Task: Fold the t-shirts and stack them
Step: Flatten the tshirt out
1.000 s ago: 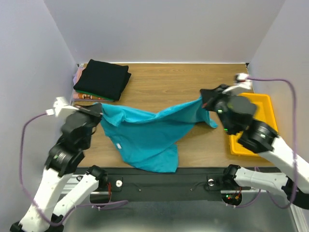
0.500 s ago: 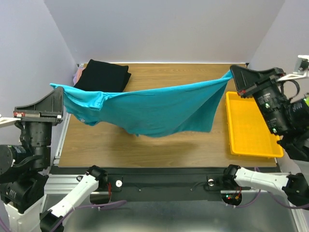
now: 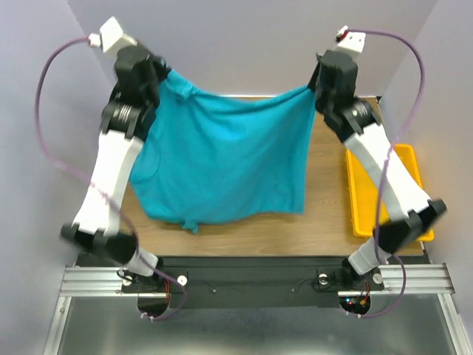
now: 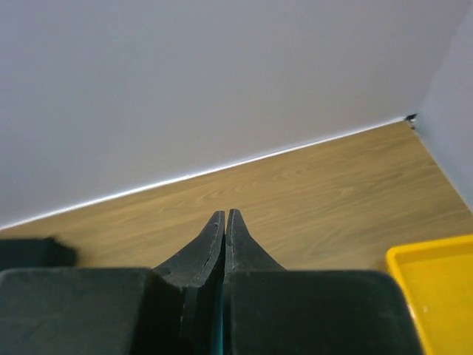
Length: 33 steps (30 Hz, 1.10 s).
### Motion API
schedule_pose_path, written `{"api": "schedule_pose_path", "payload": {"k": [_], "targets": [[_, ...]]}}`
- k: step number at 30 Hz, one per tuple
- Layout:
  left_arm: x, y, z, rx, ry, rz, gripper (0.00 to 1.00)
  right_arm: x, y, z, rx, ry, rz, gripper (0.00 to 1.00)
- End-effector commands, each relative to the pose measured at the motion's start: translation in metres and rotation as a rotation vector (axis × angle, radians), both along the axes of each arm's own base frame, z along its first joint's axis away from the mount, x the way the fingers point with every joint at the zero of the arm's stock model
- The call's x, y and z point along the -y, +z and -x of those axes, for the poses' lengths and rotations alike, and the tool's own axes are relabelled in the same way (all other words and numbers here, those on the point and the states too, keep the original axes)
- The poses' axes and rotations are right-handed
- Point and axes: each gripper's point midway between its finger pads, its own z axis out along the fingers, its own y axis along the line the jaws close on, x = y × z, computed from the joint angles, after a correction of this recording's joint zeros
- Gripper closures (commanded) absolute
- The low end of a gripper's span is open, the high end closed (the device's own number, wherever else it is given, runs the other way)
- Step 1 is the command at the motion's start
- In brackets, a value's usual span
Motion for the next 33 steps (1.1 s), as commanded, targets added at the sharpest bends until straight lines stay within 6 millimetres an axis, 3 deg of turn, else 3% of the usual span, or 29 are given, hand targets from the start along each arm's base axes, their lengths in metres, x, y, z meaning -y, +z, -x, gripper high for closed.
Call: {"api": "schedule_pose_path", "payload": {"k": [1,2,3,4,5,6,8,9,11,12,13,14,15,16,17,18,19,20,21,22,23,24,25,26,27,29,30,33], "targets": [[-0.005,0.051,-0.051,0.132,-0.036,-0.078,1.00,0.026,0.040,-0.049,0.102,0.015,-0.054,1.00],[-0.007,0.060,-0.060,0.150,-0.038,-0.109,1.00,0.035,0.070,-0.051,0.170,0.000,-0.085,0.99],[-0.006,0.087,-0.071,0.213,-0.035,-0.109,1.00,0.030,0.061,-0.072,0.155,0.000,-0.076,1.00],[-0.006,0.101,-0.074,0.243,-0.043,-0.117,1.00,0.033,0.072,-0.077,0.183,-0.007,-0.085,1.00],[-0.001,0.114,-0.073,0.276,-0.089,-0.152,1.00,0.043,0.101,-0.073,0.252,-0.024,-0.103,1.00],[0.000,0.141,-0.065,0.352,-0.104,-0.156,1.00,0.042,0.101,-0.083,0.257,-0.029,-0.097,1.00],[0.003,0.166,-0.052,0.443,-0.126,-0.146,1.00,0.048,0.116,-0.082,0.294,-0.030,-0.100,1.00],[0.003,0.168,-0.045,0.455,-0.130,-0.148,1.00,0.049,0.126,-0.077,0.321,-0.019,-0.107,1.00],[0.006,0.174,-0.038,0.496,-0.148,-0.161,1.00,0.053,0.129,-0.074,0.328,-0.020,-0.107,1.00],[0.006,0.162,-0.044,0.466,-0.148,-0.168,1.00,0.056,0.122,-0.076,0.312,-0.028,-0.099,1.00],[0.005,0.162,-0.039,0.460,-0.145,-0.167,1.00,0.059,0.123,-0.069,0.310,-0.029,-0.102,1.00],[0.003,0.157,-0.039,0.442,-0.140,-0.175,1.00,0.066,0.118,-0.068,0.301,-0.043,-0.107,1.00],[0.005,0.139,-0.048,0.393,-0.143,-0.180,1.00,0.067,0.115,-0.067,0.295,-0.031,-0.109,1.00],[0.003,0.133,-0.046,0.371,-0.141,-0.181,1.00,0.065,0.089,-0.075,0.236,-0.026,-0.096,1.00],[0.009,0.094,-0.062,0.281,-0.166,-0.191,1.00,0.067,0.090,-0.066,0.239,-0.013,-0.103,1.00],[0.012,0.077,-0.065,0.249,-0.182,-0.195,1.00,0.067,0.077,-0.066,0.210,-0.008,-0.093,1.00],[0.013,0.070,-0.054,0.247,-0.204,-0.198,1.00,0.066,0.066,-0.066,0.184,-0.004,-0.078,1.00],[0.019,0.058,-0.053,0.248,-0.237,-0.197,1.00,0.068,0.036,-0.062,0.117,-0.006,-0.056,1.00],[0.023,-0.011,-0.066,0.115,-0.255,-0.188,1.00,0.072,0.018,-0.059,0.080,-0.025,-0.046,1.00],[0.022,-0.011,-0.052,0.154,-0.256,-0.167,1.00,0.075,0.007,-0.054,0.065,-0.033,-0.049,1.00],[0.026,-0.075,-0.046,0.047,-0.284,-0.134,1.00,0.076,-0.037,-0.047,-0.012,-0.033,-0.027,1.00],[0.029,-0.119,-0.049,-0.030,-0.295,-0.106,1.00,0.079,-0.058,-0.040,-0.051,-0.035,-0.016,1.00],[0.033,-0.127,-0.035,-0.009,-0.321,-0.076,1.00,0.080,-0.120,-0.034,-0.171,-0.041,-0.001,0.99],[0.038,-0.156,-0.026,-0.049,-0.338,-0.045,1.00,0.083,-0.141,-0.025,-0.202,-0.055,-0.013,1.00],[0.042,-0.225,-0.013,-0.177,-0.344,0.005,1.00,0.087,-0.158,-0.010,-0.223,-0.063,-0.029,1.00],[0.043,-0.263,0.005,-0.220,-0.329,0.044,1.00,0.083,-0.200,0.006,-0.284,-0.048,-0.075,1.00],[0.050,-0.308,0.022,-0.312,-0.334,0.070,1.00,0.082,-0.252,0.025,-0.383,-0.032,-0.081,0.99],[0.058,-0.371,0.050,-0.456,-0.327,0.108,1.00,0.079,-0.314,0.054,-0.495,-0.054,-0.180,1.00]]}}
